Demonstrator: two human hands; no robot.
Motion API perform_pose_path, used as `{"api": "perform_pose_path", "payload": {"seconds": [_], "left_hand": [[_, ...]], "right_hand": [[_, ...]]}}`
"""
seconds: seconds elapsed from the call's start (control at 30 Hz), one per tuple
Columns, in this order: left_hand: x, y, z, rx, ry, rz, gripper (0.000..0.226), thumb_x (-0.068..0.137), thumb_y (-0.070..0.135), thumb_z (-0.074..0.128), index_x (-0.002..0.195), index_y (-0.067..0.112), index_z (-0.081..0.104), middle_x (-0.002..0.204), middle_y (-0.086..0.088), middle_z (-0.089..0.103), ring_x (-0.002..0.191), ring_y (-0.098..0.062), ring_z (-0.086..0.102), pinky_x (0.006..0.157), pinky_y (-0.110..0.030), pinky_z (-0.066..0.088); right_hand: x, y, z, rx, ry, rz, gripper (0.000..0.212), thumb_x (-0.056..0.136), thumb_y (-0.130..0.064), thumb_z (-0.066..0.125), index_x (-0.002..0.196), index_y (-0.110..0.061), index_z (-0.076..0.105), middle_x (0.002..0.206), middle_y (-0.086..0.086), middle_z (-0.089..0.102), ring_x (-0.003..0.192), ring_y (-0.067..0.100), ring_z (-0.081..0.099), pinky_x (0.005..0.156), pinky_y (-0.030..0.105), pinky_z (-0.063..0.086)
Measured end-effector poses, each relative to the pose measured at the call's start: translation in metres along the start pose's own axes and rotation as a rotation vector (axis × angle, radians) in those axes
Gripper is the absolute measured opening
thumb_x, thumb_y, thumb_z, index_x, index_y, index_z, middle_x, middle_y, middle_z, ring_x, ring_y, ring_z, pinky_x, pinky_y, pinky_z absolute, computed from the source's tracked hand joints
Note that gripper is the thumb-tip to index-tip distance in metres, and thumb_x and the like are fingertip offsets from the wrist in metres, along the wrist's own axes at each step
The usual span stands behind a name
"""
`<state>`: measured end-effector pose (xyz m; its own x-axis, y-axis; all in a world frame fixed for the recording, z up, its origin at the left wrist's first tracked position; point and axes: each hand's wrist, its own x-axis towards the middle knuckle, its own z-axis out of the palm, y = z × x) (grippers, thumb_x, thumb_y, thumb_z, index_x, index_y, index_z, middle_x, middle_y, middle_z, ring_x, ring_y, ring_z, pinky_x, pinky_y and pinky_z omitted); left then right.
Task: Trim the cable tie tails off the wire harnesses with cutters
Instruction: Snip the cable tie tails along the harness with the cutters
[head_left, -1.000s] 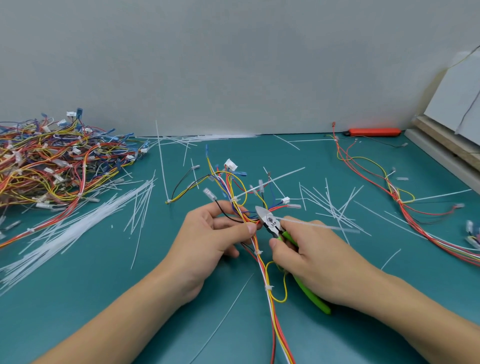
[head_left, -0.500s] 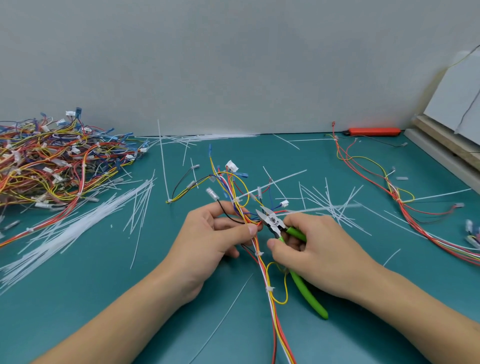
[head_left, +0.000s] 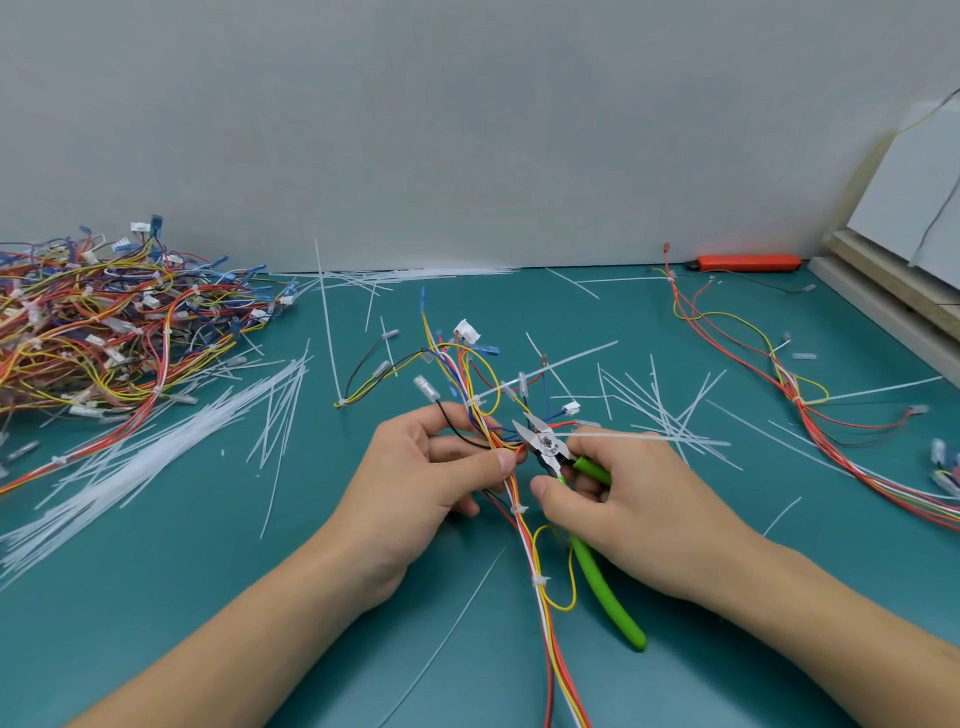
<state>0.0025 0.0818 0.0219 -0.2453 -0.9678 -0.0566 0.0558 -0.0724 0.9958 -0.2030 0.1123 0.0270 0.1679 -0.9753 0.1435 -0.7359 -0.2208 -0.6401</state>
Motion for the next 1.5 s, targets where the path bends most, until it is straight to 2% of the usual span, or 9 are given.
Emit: {"api": "perform_pose_path", "payload": {"seconds": [0.17, 0.3, 0.4, 0.63, 0.87, 1.03, 1.17, 1.4, 1.5], "left_hand": [[0.0006, -0.0008, -0.0005, 0.002, 0.004, -0.002, 0.034, 0.070, 0.019, 0.084, 0.100, 0.012, 0.068, 0.090, -0.016, 0.079, 0.073, -0.023, 0.072, 0.052, -0.023, 0.048], [0.0010, -0.0010, -0.0007, 0.003, 0.001, -0.002, 0.035, 0.072, 0.018, 0.083, 0.101, 0.010, 0.067, 0.089, -0.014, 0.079, 0.073, -0.024, 0.072, 0.052, -0.022, 0.048], [0.0013, -0.0013, -0.0014, -0.016, 0.005, -0.008, 0.034, 0.072, 0.017, 0.083, 0.101, 0.010, 0.066, 0.090, -0.014, 0.079, 0.073, -0.024, 0.072, 0.051, -0.022, 0.047], [0.0018, -0.0018, -0.0007, -0.018, 0.006, 0.001, 0.035, 0.072, 0.017, 0.082, 0.102, 0.009, 0.066, 0.091, -0.014, 0.079, 0.073, -0.026, 0.072, 0.051, -0.022, 0.047], [0.0015, -0.0018, -0.0011, -0.020, -0.001, 0.000, 0.034, 0.073, 0.017, 0.081, 0.103, 0.010, 0.067, 0.094, -0.013, 0.079, 0.073, -0.025, 0.072, 0.052, -0.023, 0.047], [0.0014, -0.0020, -0.0014, -0.031, 0.001, -0.004, 0.032, 0.072, 0.018, 0.083, 0.100, 0.013, 0.068, 0.094, -0.016, 0.079, 0.073, -0.025, 0.072, 0.052, -0.023, 0.047], [0.0011, -0.0008, -0.0021, -0.054, -0.010, -0.017, 0.037, 0.073, 0.019, 0.082, 0.105, 0.011, 0.065, 0.097, -0.014, 0.079, 0.073, -0.023, 0.073, 0.051, -0.022, 0.047], [0.0014, 0.0007, -0.0033, -0.088, -0.025, -0.025, 0.037, 0.074, 0.019, 0.081, 0.106, 0.013, 0.063, 0.102, -0.013, 0.079, 0.071, -0.020, 0.069, 0.052, -0.023, 0.048], [0.0013, 0.0015, -0.0044, -0.105, -0.031, -0.033, 0.037, 0.074, 0.019, 0.082, 0.105, 0.015, 0.063, 0.102, -0.014, 0.078, 0.072, -0.020, 0.068, 0.051, -0.022, 0.048]], "right_hand": [[-0.0008, 0.0007, 0.0011, -0.002, 0.010, -0.038, 0.043, 0.082, -0.061, 0.053, 0.074, -0.019, 0.054, 0.066, -0.002, 0.050, 0.062, 0.013, 0.043, 0.060, 0.035, 0.041], [0.0004, 0.0000, 0.0005, -0.001, -0.025, -0.047, 0.038, 0.093, -0.047, 0.061, 0.075, -0.015, 0.052, 0.068, 0.005, 0.053, 0.059, 0.013, 0.041, 0.059, 0.034, 0.039], [0.0005, -0.0009, 0.0012, -0.003, -0.064, -0.049, 0.035, 0.099, -0.038, 0.056, 0.076, -0.013, 0.049, 0.067, 0.005, 0.060, 0.060, 0.021, 0.048, 0.060, 0.037, 0.041], [-0.0003, -0.0037, -0.0024, -0.024, -0.122, -0.018, 0.036, 0.103, -0.041, 0.051, 0.082, -0.012, 0.051, 0.074, 0.006, 0.066, 0.070, 0.026, 0.056, 0.070, 0.046, 0.047], [0.0001, -0.0021, -0.0018, -0.016, -0.117, -0.029, 0.036, 0.103, -0.041, 0.051, 0.081, -0.012, 0.050, 0.073, 0.004, 0.065, 0.069, 0.024, 0.056, 0.068, 0.043, 0.046], [-0.0007, 0.0017, 0.0008, 0.000, -0.085, -0.059, 0.036, 0.102, -0.039, 0.053, 0.076, -0.017, 0.043, 0.066, 0.001, 0.050, 0.062, 0.020, 0.048, 0.059, 0.034, 0.038], [-0.0014, 0.0021, 0.0036, 0.033, -0.047, -0.083, 0.034, 0.102, -0.036, 0.054, 0.075, -0.018, 0.043, 0.079, 0.001, 0.054, 0.064, 0.022, 0.049, 0.060, 0.034, 0.039], [-0.0042, -0.0010, 0.0057, 0.014, 0.007, -0.092, 0.033, 0.099, -0.046, 0.048, 0.077, -0.022, 0.043, 0.068, -0.001, 0.053, 0.064, 0.021, 0.052, 0.063, 0.048, 0.046], [-0.0061, -0.0042, 0.0046, -0.020, 0.031, -0.094, 0.033, 0.096, -0.051, 0.046, 0.079, -0.023, 0.044, 0.065, -0.001, 0.055, 0.061, 0.024, 0.052, 0.059, 0.048, 0.047]]}}
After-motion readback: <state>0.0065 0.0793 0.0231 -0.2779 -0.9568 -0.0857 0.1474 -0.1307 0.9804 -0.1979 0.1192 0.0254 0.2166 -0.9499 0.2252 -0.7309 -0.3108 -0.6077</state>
